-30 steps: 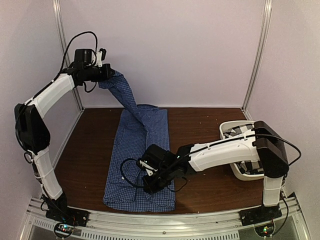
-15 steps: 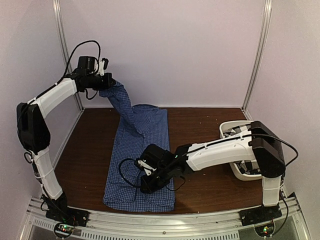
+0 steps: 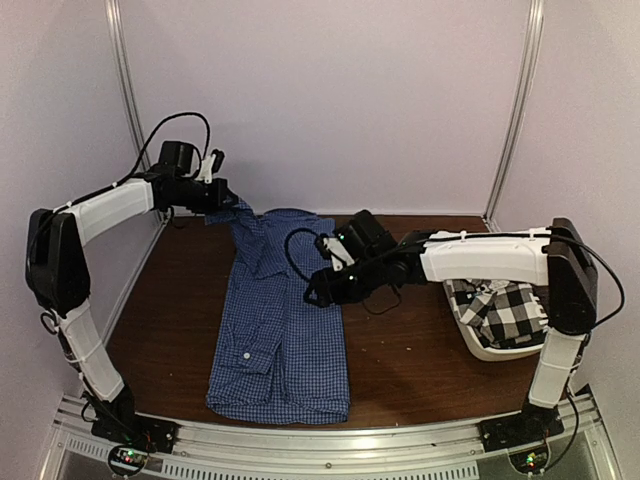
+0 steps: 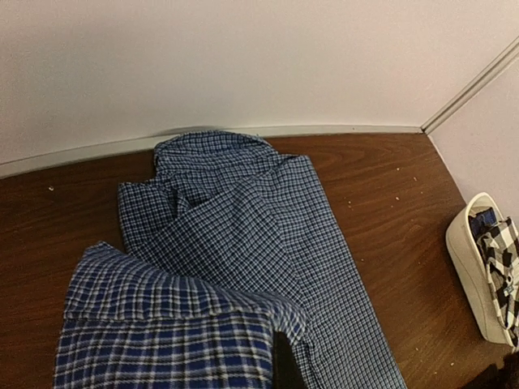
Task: Fold and stack the long sleeve shirts
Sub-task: Fold the 1/3-folded shirt at the center of the board, then fold the sleeve at the center of the board, then adjust the rectangle-folded shirt at the center of the board.
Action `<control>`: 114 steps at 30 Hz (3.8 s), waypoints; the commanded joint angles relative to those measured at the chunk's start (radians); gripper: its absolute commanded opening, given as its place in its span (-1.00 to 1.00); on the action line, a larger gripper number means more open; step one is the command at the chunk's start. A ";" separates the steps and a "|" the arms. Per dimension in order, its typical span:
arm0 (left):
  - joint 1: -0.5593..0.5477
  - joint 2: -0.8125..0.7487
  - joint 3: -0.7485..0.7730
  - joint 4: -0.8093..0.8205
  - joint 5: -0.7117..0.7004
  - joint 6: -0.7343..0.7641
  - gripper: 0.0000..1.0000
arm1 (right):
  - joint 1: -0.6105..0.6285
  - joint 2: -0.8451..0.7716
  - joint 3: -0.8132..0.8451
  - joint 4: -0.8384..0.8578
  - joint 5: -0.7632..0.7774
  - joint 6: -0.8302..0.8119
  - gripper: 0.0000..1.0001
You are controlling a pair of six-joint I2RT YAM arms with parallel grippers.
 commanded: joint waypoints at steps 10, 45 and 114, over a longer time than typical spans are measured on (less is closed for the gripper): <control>-0.193 -0.089 -0.119 -0.015 0.135 0.107 -1.00 | -0.293 0.023 0.097 0.080 0.016 -0.061 0.22; -0.568 -0.115 -0.275 -0.269 -0.055 0.136 0.27 | -0.298 -0.027 -0.113 0.118 0.046 -0.101 0.25; -0.349 -0.172 -0.541 0.035 0.004 -0.183 0.05 | 0.052 -0.001 -0.204 -0.058 0.055 -0.041 -1.00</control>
